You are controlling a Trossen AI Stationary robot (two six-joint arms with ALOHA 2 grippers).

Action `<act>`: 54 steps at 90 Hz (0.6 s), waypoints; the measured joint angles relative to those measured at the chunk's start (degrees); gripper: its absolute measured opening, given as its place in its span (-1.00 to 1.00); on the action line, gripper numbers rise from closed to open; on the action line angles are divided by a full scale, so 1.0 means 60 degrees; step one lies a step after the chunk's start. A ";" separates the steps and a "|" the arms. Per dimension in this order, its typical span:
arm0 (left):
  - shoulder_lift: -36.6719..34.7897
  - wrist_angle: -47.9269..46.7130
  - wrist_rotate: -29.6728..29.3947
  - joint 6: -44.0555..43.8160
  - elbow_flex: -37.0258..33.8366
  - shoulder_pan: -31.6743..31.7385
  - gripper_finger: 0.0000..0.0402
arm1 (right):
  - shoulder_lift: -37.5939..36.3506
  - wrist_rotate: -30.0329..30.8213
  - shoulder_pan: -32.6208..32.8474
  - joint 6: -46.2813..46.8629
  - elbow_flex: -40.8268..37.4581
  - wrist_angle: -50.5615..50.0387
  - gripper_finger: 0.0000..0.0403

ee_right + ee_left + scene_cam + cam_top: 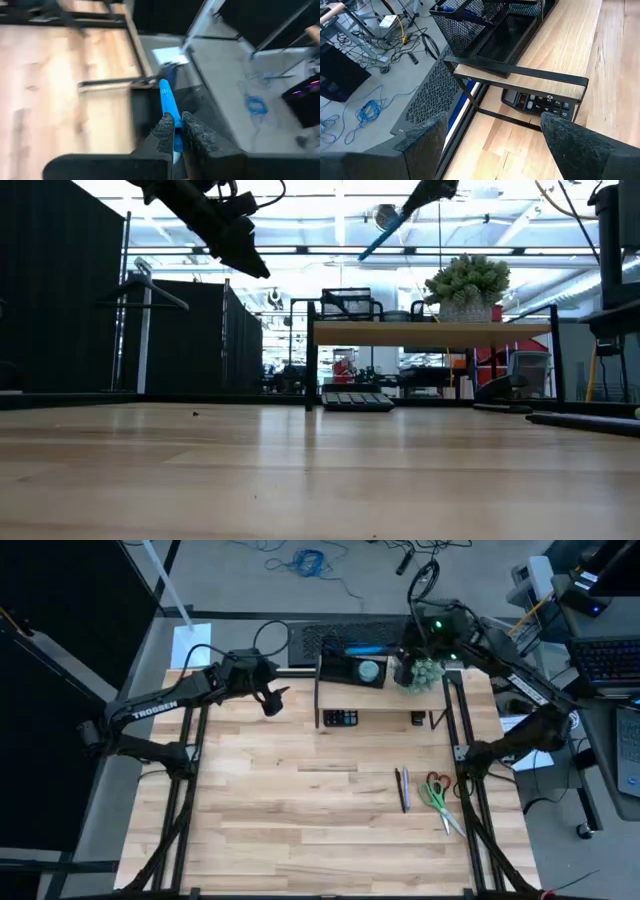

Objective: Pick and place office supplies into organizer
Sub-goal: Remove the blue pen from the black desk organizer on the shelf

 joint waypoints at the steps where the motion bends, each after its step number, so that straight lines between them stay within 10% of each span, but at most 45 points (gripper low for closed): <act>1: 0.0000 -0.0017 0.0027 0.0000 0.0000 0.0000 0.54 | -0.0035 -0.0006 0.0062 0.0054 0.0000 -0.0103 -1.00; 54: 0.1015 0.2568 0.3885 -0.1326 0.0000 -0.1449 0.54 | 0.0615 0.0081 0.3996 0.1803 0.0000 -0.1758 -1.00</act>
